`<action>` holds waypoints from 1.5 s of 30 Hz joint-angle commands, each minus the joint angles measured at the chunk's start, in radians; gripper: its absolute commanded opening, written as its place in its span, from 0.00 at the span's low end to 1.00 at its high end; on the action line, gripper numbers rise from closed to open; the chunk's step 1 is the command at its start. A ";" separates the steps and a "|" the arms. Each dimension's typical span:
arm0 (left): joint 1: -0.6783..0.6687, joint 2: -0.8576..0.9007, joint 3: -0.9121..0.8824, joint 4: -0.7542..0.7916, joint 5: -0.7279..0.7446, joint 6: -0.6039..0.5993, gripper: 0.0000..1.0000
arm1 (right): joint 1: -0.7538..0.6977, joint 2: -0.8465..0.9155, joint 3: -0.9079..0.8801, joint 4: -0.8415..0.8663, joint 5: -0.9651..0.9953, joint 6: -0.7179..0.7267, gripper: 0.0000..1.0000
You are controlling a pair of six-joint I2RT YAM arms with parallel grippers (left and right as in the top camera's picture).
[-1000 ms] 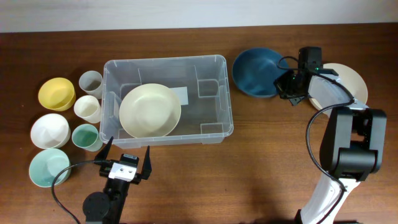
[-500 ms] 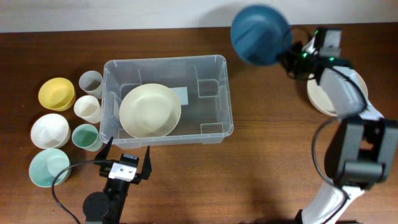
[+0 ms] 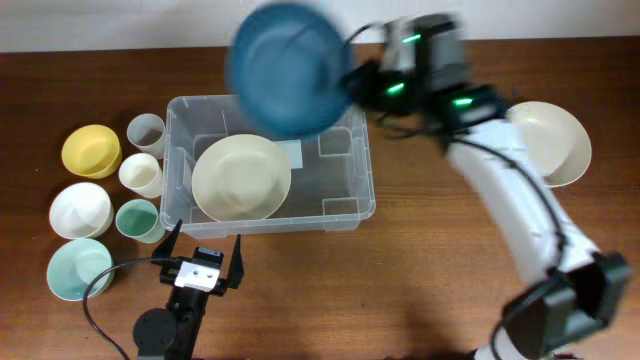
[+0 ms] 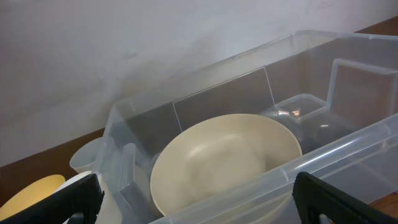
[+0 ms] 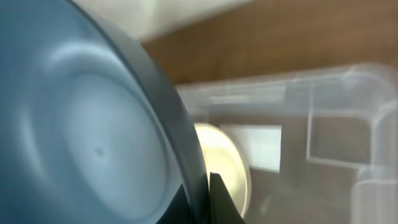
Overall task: Pack container
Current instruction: 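Carry the blue plate over the bin and lower it inside, then release the blue plate and move the right gripper to the cream bowl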
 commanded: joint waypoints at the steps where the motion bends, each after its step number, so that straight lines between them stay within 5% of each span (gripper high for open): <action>1: 0.006 -0.006 -0.002 -0.005 0.000 0.014 1.00 | 0.082 0.061 -0.008 -0.004 0.124 -0.030 0.04; 10: 0.006 -0.006 -0.002 -0.005 0.000 0.014 1.00 | 0.207 0.190 -0.008 -0.027 0.120 -0.030 0.04; 30: 0.006 -0.006 -0.002 -0.005 0.000 0.014 1.00 | 0.224 0.331 -0.008 -0.034 0.006 -0.026 0.10; 33: 0.006 -0.006 -0.002 -0.005 0.000 0.014 1.00 | 0.224 0.331 -0.008 -0.034 0.006 -0.026 0.41; 37: 0.006 -0.006 -0.002 -0.005 0.000 0.014 1.00 | 0.224 0.331 -0.008 -0.034 -0.002 -0.026 0.68; 45: 0.006 -0.006 -0.002 -0.005 0.000 0.014 1.00 | 0.188 0.286 0.031 -0.039 0.047 -0.137 0.79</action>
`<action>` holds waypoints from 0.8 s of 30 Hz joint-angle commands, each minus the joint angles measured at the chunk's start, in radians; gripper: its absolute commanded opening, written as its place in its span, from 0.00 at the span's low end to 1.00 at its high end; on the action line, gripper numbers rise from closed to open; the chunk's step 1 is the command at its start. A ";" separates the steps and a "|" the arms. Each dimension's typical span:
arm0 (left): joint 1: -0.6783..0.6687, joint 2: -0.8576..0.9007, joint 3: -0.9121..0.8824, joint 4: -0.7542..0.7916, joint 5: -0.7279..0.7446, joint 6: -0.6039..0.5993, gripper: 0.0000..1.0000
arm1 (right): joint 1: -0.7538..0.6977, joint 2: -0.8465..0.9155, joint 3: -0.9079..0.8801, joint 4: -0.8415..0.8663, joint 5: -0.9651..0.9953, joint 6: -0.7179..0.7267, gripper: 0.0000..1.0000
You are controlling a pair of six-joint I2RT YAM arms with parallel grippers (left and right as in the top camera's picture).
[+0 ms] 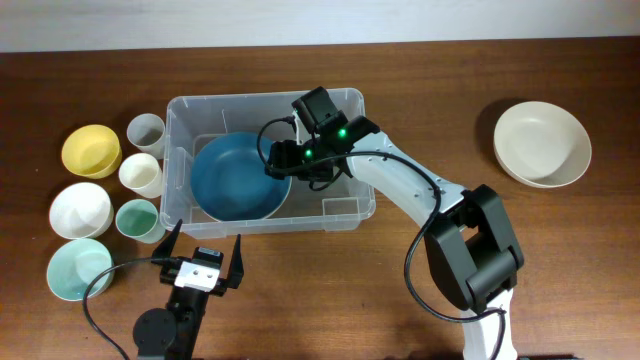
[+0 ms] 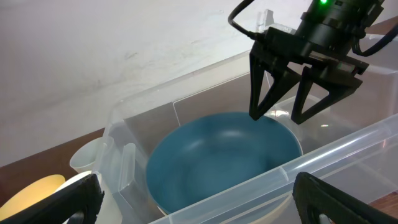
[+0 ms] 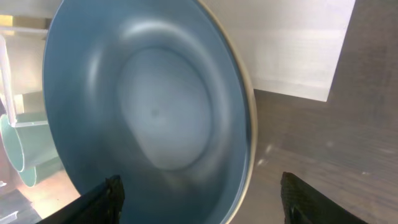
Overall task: Pack container
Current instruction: 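Release the blue plate and move the right gripper to the cream bowl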
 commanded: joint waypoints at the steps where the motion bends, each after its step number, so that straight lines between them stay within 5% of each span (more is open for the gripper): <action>1: 0.006 -0.006 -0.002 -0.005 0.000 0.014 1.00 | -0.029 -0.058 0.064 -0.009 0.066 -0.090 0.79; 6: 0.006 -0.006 -0.002 -0.005 0.000 0.014 1.00 | -0.102 -0.151 0.323 -0.210 0.425 -0.191 1.00; 12: 0.006 -0.006 -0.002 -0.005 0.000 0.014 1.00 | -0.299 -0.189 0.593 -0.487 0.724 -0.114 0.99; 18: 0.006 -0.006 -0.002 -0.005 0.000 0.014 1.00 | -0.638 -0.185 0.657 -0.736 0.733 0.092 0.99; 24: 0.006 -0.006 -0.002 -0.005 0.000 0.014 1.00 | -0.927 -0.179 0.463 -0.810 0.552 0.123 0.99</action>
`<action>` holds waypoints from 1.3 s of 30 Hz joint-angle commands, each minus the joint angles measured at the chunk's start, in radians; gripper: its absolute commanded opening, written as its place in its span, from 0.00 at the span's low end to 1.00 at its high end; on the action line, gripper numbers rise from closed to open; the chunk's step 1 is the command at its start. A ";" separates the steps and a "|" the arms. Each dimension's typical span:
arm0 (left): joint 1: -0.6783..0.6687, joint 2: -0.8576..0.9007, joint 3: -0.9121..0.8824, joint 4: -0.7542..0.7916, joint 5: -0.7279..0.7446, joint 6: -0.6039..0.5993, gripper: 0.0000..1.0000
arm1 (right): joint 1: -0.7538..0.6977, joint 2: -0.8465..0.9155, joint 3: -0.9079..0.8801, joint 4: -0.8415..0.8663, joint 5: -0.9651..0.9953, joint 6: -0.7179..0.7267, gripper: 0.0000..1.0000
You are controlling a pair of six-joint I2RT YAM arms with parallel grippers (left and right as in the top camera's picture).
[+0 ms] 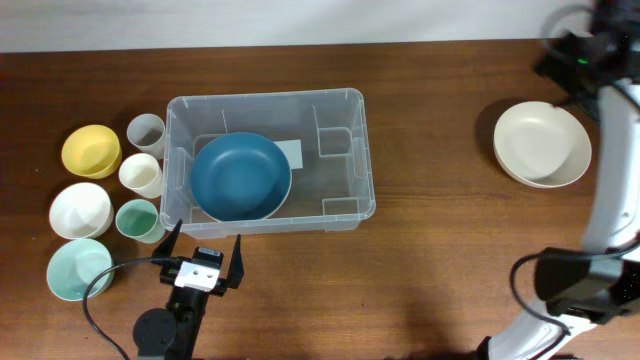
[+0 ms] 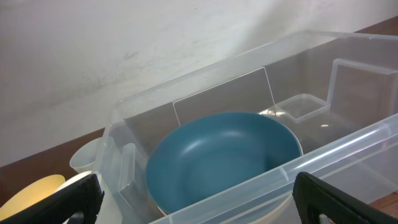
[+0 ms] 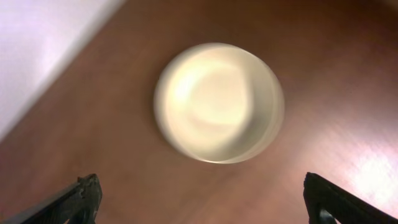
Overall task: Pack container
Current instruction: 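Release the blue plate and move the right gripper to the cream bowl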
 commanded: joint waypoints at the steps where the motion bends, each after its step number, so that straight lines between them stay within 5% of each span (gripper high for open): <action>1: 0.006 -0.006 -0.002 -0.005 0.000 0.014 1.00 | -0.118 0.021 -0.152 0.018 -0.115 0.049 0.99; 13: 0.006 -0.006 -0.002 -0.005 0.000 0.014 1.00 | -0.187 0.021 -0.773 0.554 -0.208 0.027 0.99; 24: 0.006 -0.006 -0.002 -0.005 0.000 0.014 1.00 | -0.187 0.021 -0.919 0.780 -0.207 0.027 0.97; 26: 0.006 -0.006 -0.002 -0.005 0.000 0.014 1.00 | -0.187 0.021 -0.919 0.790 -0.207 0.028 0.70; 31: 0.006 -0.006 -0.002 -0.005 0.000 0.014 1.00 | -0.186 0.021 -0.919 0.789 -0.207 0.035 0.24; 35: 0.006 -0.006 -0.002 -0.005 0.000 0.014 1.00 | -0.186 0.021 -0.919 0.789 -0.210 0.046 0.04; 39: 0.006 -0.006 -0.002 -0.005 0.000 0.014 1.00 | -0.186 0.018 -0.918 0.804 -0.290 0.049 0.04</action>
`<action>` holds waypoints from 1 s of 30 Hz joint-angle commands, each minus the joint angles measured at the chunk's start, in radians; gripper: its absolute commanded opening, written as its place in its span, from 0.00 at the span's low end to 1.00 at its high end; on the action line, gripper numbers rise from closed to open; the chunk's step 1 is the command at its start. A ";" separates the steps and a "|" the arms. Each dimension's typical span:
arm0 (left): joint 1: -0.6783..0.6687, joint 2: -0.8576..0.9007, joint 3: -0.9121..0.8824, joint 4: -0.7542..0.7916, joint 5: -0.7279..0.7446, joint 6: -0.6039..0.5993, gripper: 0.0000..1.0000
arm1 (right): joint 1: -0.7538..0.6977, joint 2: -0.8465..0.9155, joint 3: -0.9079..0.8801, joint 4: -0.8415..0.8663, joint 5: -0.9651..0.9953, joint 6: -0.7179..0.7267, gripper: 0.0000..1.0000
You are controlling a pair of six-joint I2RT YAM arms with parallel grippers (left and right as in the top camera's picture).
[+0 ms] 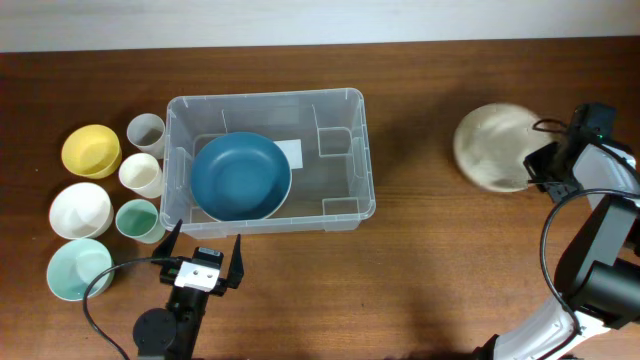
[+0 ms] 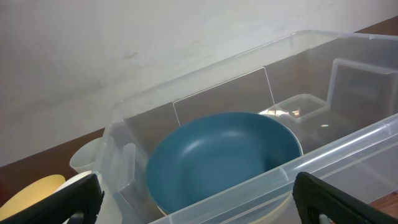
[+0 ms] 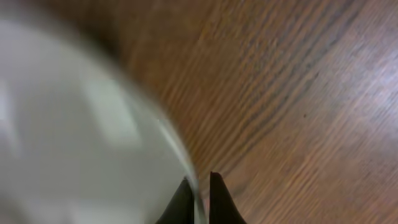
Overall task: Pack container
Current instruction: 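Release the blue plate and move the right gripper to the cream bowl, then grasp the cream bowl's rim with the right gripper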
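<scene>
The clear plastic container [image 1: 345, 97] stands left of centre, and a blue bowl [image 1: 240, 177] lies in its left half, nested on a cream bowl whose rim barely shows. The left wrist view looks over the near wall at the blue bowl [image 2: 224, 155]. Out to the right, another cream bowl [image 1: 493, 148] appears blurred above the table, with my right gripper [image 1: 547, 165] at its right rim. In the right wrist view the gripper [image 3: 199, 190] is shut on the bowl's thin rim [image 3: 177, 149]. My left gripper [image 1: 205, 255] rests open in front of the container, holding nothing.
Left of the container sit a yellow bowl [image 1: 91, 150], a white bowl [image 1: 80, 208], a pale teal bowl [image 1: 78, 268] and three cups: grey [image 1: 146, 133], cream [image 1: 141, 175], teal [image 1: 137, 220]. Small divider compartments [image 1: 333, 140] line the container's right side.
My right gripper was open high over the cream bowl on the right. Now it is shut on that bowl's rim, and the bowl has shifted left, blurred with motion. The left arm is unchanged.
My right gripper held the blue bowl over the container, which had one cream bowl in it. Then the blue bowl lay on that cream bowl with the gripper open beside it. The gripper then hung over the other cream bowl and now grips it.
</scene>
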 commanded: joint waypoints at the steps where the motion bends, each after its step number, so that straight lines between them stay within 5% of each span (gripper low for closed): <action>1: 0.006 -0.006 -0.002 -0.005 0.000 0.014 1.00 | 0.000 -0.011 -0.007 0.018 -0.075 0.009 0.04; 6: 0.006 -0.006 -0.002 -0.005 0.000 0.014 1.00 | 0.001 -0.040 0.003 0.069 -0.223 -0.005 0.04; 15: 0.006 -0.006 -0.002 -0.005 0.000 0.014 1.00 | 0.037 -0.175 0.089 0.301 -0.883 -0.145 0.04; 25: 0.006 -0.006 -0.002 -0.005 0.000 0.014 1.00 | 0.177 -0.386 0.147 0.317 -0.793 -0.126 0.04; 30: 0.006 -0.006 -0.002 -0.005 0.000 0.014 1.00 | 0.190 -0.343 0.146 0.132 -0.358 -0.122 0.52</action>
